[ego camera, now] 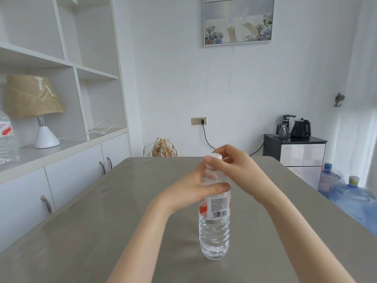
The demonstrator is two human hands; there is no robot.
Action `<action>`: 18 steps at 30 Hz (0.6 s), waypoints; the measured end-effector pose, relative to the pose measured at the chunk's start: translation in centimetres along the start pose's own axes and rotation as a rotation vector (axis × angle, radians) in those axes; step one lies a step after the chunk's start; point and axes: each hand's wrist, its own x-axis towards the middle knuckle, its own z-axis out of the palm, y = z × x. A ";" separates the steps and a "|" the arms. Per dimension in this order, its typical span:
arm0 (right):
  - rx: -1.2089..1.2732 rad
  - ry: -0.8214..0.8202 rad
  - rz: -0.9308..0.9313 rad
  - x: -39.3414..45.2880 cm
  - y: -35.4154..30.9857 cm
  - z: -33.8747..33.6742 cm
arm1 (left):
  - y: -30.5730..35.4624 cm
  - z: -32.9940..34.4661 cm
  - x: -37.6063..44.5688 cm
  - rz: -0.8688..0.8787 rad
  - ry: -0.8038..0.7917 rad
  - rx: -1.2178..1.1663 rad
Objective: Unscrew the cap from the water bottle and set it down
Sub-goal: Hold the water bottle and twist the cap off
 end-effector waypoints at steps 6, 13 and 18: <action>0.020 0.094 -0.017 0.1 0.0 0.6 | -0.2 0.5 0.4 0.019 0.029 0.023; 0.304 -0.152 0.020 -0.1 1.0 -0.2 | -0.1 0.4 0.2 0.028 0.019 -0.005; 0.318 -0.196 0.054 -0.3 0.7 -0.4 | 0.1 0.5 0.2 0.032 0.015 -0.007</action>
